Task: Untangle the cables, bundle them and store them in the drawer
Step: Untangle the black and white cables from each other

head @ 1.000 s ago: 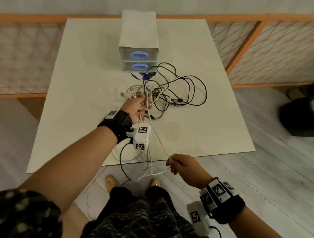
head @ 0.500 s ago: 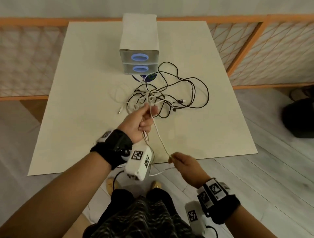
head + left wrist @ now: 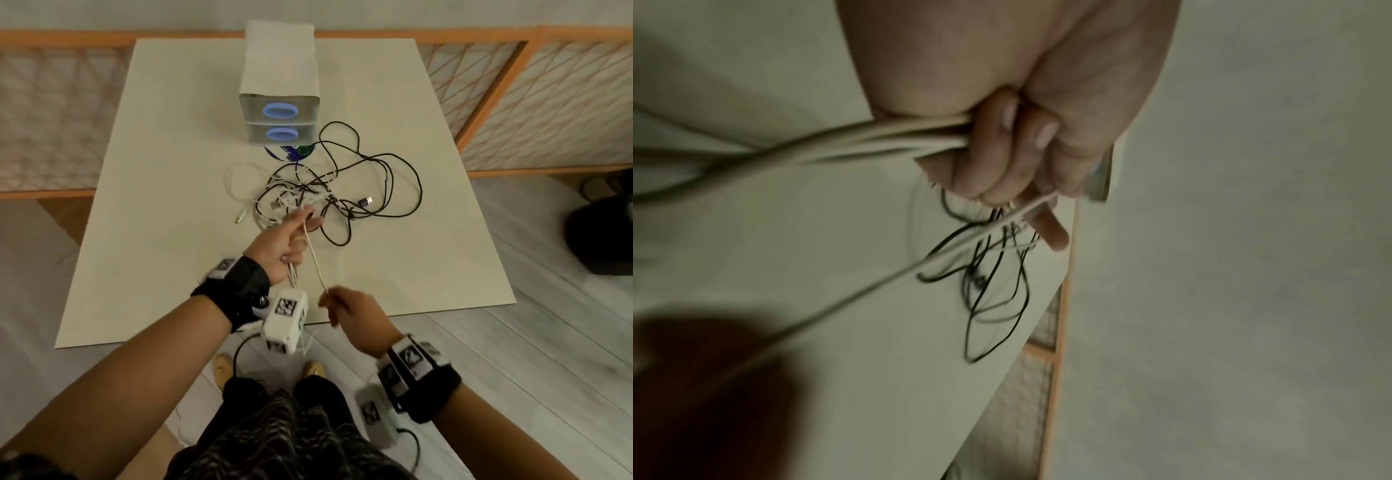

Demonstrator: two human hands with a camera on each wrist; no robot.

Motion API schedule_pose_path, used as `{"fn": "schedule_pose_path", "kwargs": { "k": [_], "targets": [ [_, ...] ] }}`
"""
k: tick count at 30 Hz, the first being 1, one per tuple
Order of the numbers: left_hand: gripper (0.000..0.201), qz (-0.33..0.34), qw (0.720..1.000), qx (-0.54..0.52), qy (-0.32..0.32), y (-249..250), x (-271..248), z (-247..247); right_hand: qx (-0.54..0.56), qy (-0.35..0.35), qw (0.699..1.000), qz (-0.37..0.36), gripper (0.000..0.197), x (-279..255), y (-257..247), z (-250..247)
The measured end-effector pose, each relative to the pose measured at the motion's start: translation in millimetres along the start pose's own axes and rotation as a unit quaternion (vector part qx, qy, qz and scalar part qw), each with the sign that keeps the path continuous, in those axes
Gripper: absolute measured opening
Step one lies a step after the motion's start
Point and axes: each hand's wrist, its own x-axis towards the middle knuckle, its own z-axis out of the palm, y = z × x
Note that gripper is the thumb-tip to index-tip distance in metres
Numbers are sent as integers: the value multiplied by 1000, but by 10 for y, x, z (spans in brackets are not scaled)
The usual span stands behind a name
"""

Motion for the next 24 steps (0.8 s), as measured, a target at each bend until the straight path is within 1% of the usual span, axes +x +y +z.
{"fn": "schedule_pose_path", "kwargs": {
  "k": [1,2,3,4,6,7,8,10,11,13,14,16,18,20,22,24],
  "targets": [
    [15,8,1000,-10,9,79,14,-36,-26,-39,999,18,20,-114,114,28],
    [16,13,1000,-8,16,118,28,-76,-44,-60,997,36,19,-183,213,39],
    [17,15,1000,3,19,111,39,-105,-43,-56,996,48,18,-199,268,29],
    [18,8,999,26,18,66,36,-119,-17,-36,998,50,16,-173,265,7],
    [18,-18,996,83,5,-101,-3,-98,75,11,996,36,24,-38,107,-37],
    [17,-32,994,104,-3,-193,-31,-73,108,24,994,25,27,42,-8,-54],
    [17,-41,993,114,-9,-266,-48,-48,113,33,993,11,27,112,-123,-66],
    [16,-49,994,96,-18,-299,-36,-22,96,41,994,-12,23,185,-212,-43],
    [16,-49,996,71,-21,-258,-16,-23,92,44,995,-12,22,167,-193,-32],
    [16,-31,999,12,-21,-121,40,-66,55,38,998,-8,22,39,-28,11],
    [16,-17,1000,-12,-19,-41,64,-95,14,18,1000,-2,23,-60,84,40],
    [18,0,999,-37,-14,71,92,-141,-63,-40,997,35,23,-244,313,83],
    [21,-3,1000,-21,-15,55,97,-162,-77,-69,992,72,21,-295,431,83],
    [20,-20,999,16,-25,-79,79,-153,-7,-58,995,77,16,-186,353,57],
    [17,-38,997,60,-33,-248,57,-123,108,-17,993,53,20,3,108,42],
    [15,-42,995,80,-30,-339,53,-88,182,39,982,30,13,180,-130,27]
  ]
}}
